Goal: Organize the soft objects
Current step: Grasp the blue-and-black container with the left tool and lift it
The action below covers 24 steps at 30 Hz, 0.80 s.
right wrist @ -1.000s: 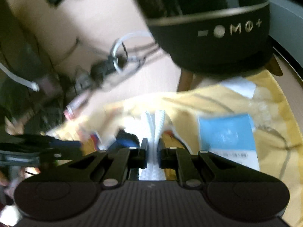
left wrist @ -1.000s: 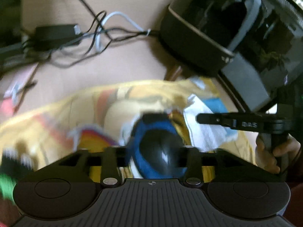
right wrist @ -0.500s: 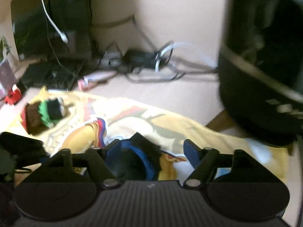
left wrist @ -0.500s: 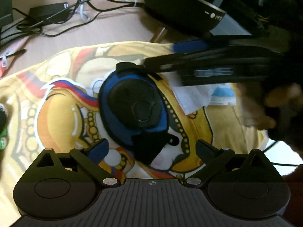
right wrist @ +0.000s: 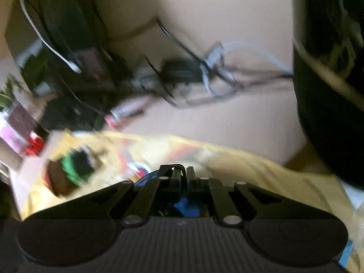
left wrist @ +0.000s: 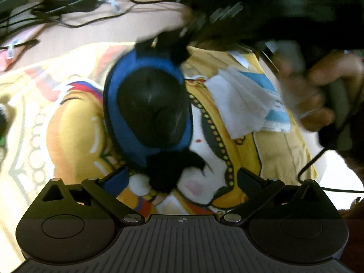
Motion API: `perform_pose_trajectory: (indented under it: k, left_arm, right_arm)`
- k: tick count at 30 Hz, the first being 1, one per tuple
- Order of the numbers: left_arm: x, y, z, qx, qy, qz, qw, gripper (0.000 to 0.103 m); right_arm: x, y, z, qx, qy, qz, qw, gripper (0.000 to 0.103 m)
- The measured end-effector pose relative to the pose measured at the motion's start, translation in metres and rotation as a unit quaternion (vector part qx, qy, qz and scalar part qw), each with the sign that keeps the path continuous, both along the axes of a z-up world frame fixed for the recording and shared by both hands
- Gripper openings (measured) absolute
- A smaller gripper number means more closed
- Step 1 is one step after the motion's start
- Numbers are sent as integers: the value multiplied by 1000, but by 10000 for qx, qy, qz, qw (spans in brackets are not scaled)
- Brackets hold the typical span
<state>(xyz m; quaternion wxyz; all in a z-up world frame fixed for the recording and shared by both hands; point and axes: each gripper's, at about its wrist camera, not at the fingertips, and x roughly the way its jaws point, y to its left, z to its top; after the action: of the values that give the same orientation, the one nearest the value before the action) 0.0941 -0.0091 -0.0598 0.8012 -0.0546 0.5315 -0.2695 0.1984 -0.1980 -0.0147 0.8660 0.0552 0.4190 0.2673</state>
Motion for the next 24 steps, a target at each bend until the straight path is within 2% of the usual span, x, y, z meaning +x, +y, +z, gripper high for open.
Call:
perform_pose_trajectory:
  k: [3,7,9,14,15,16,17,19,21,24]
  left_arm:
    - [-1,21,6,-91,25,321,9994,103]
    - [-8,57,13,-266,87,798,9964,103]
    - [-14,75,17,-335,115,926,9951,103]
    - [-37,108,26,-291,259,1013,9941,103]
    - [-39,112,26,-233,287,1073,9935,103]
    - [-41,114,25,-186,317,1129,9929,103]
    - [-41,114,23,-170,331,1171,9924,103]
    - [-39,112,21,-153,345,1243,9915,103]
    - [-33,105,22,-222,268,1239,9917,103]
    - [-20,87,26,-199,11,1068,9941,103]
  right_arm:
    - [-10,3,29,155,-477,54,9987,5]
    - [-43,24,56,-497,-1574,338,9857,5]
    - [-59,37,49,-554,-1384,746,9860,8]
    - [-107,56,18,-647,-755,1648,9813,39]
    - [-113,51,16,-661,-729,1634,9816,50]
    - [-120,46,14,-674,-703,1619,9820,55]
    - [-125,40,12,-693,-680,1568,9828,57]
    - [-124,20,10,-873,-704,1119,9874,65]
    - [-121,2,5,-1228,-768,572,9878,67]
    - [-112,-26,-9,-1683,-695,-245,9830,65]
